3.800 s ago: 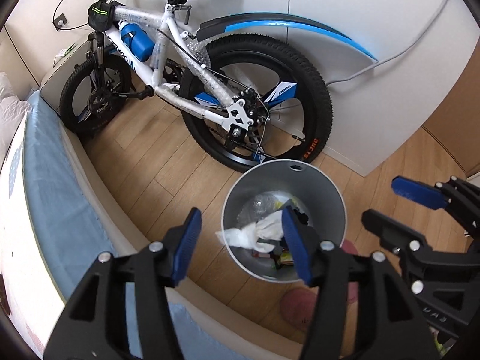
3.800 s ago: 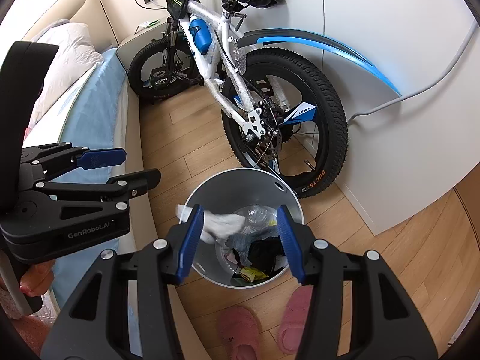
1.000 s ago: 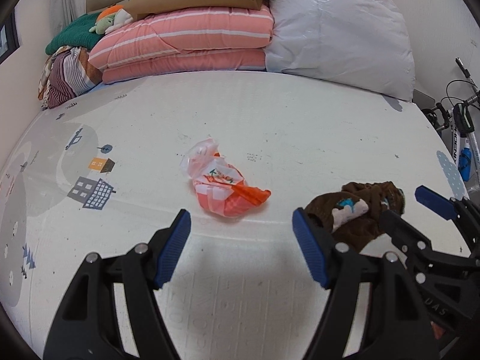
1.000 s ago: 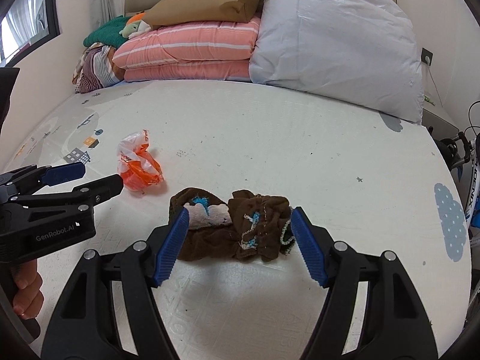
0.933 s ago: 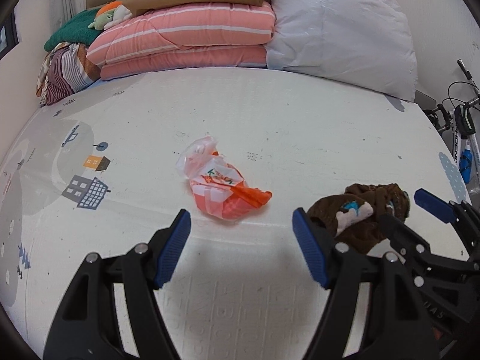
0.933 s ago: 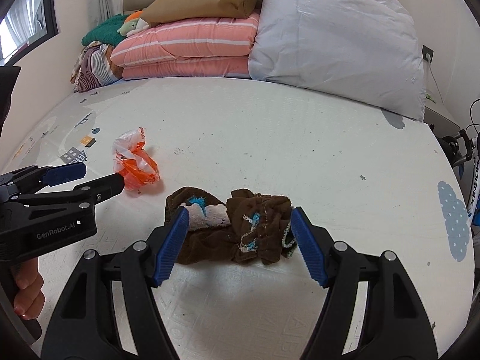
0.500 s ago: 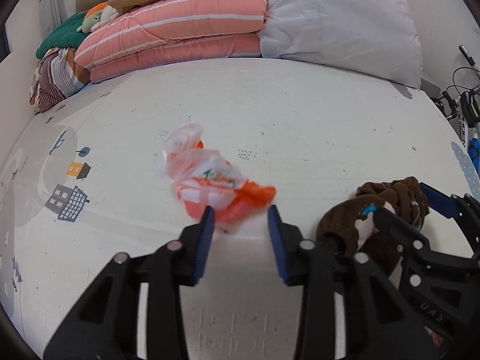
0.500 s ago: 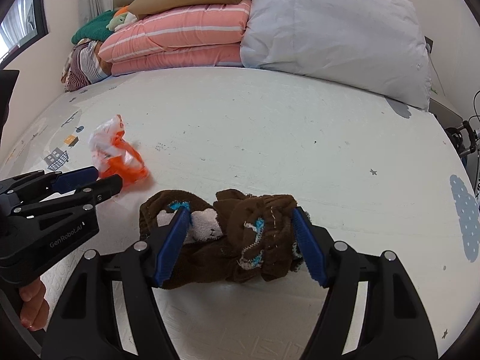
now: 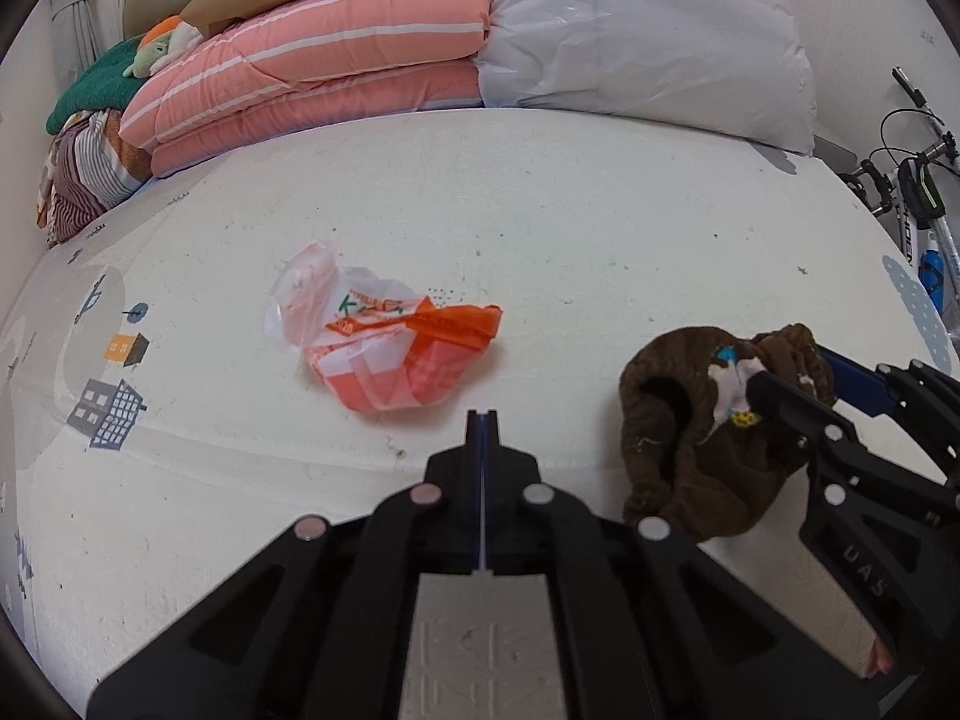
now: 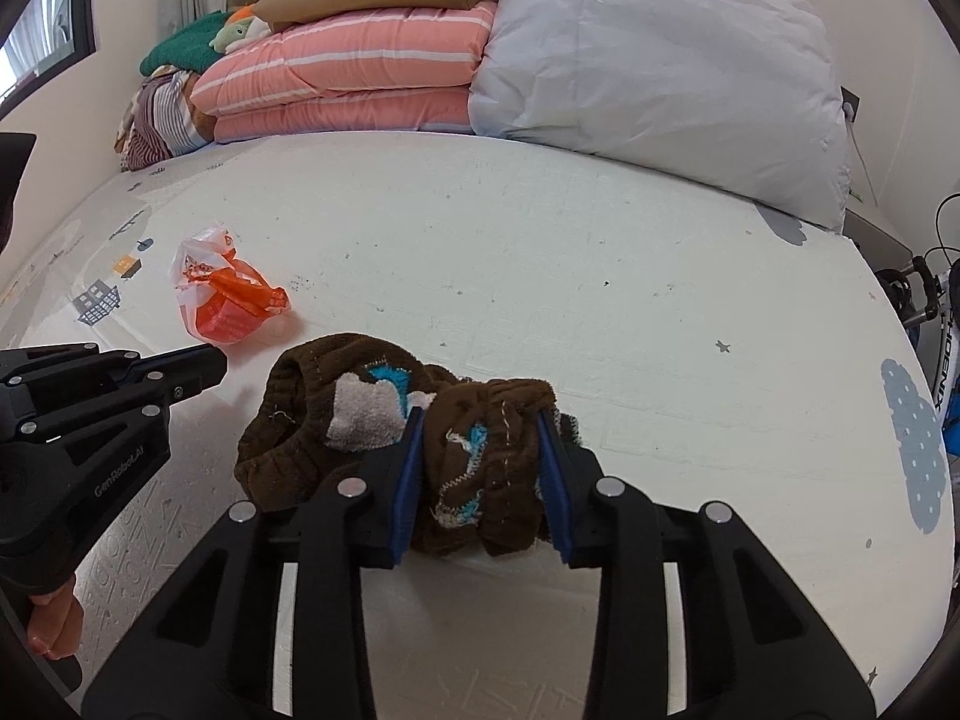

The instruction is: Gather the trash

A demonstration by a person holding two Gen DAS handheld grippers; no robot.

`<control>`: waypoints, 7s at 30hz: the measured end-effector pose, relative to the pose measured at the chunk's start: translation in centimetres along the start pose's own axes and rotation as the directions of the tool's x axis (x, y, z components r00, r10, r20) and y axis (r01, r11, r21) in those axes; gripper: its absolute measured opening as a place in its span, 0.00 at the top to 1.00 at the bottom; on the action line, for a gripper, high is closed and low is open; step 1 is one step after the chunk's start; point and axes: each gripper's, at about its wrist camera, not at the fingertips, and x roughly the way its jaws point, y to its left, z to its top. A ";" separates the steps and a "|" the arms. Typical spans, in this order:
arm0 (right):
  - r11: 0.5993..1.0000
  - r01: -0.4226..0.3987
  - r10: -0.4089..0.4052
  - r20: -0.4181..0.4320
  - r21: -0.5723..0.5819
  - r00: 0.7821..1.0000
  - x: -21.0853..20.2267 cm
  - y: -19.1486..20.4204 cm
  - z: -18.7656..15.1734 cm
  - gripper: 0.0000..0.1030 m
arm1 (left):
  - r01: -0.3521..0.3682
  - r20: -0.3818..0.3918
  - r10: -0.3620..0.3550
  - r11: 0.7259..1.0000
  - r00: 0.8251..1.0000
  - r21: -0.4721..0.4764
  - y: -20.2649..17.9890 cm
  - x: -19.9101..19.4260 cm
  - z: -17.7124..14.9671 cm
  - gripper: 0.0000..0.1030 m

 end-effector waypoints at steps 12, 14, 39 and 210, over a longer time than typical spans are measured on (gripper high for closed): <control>1.000 -0.025 0.025 0.011 0.013 1.000 -0.1 -0.2 -0.2 0.69 | -0.123 0.147 0.127 0.992 0.981 -0.037 1.3 -3.1 1.1 0.20; 1.000 -0.026 0.026 0.012 0.009 1.000 0.0 -0.2 -0.2 0.69 | -0.128 0.136 0.131 0.991 0.982 -0.035 1.1 -2.5 1.6 0.20; 1.000 -0.023 0.023 0.024 -0.004 0.999 -0.2 0.1 -0.4 0.70 | -0.210 0.087 0.207 0.977 0.974 0.022 0.5 2.5 3.1 0.67; 0.899 0.301 -0.314 -0.012 0.317 0.949 -41.0 -22.3 -29.6 0.46 | 0.203 -0.038 -0.206 0.887 0.978 0.415 -36.4 -27.8 -21.6 0.29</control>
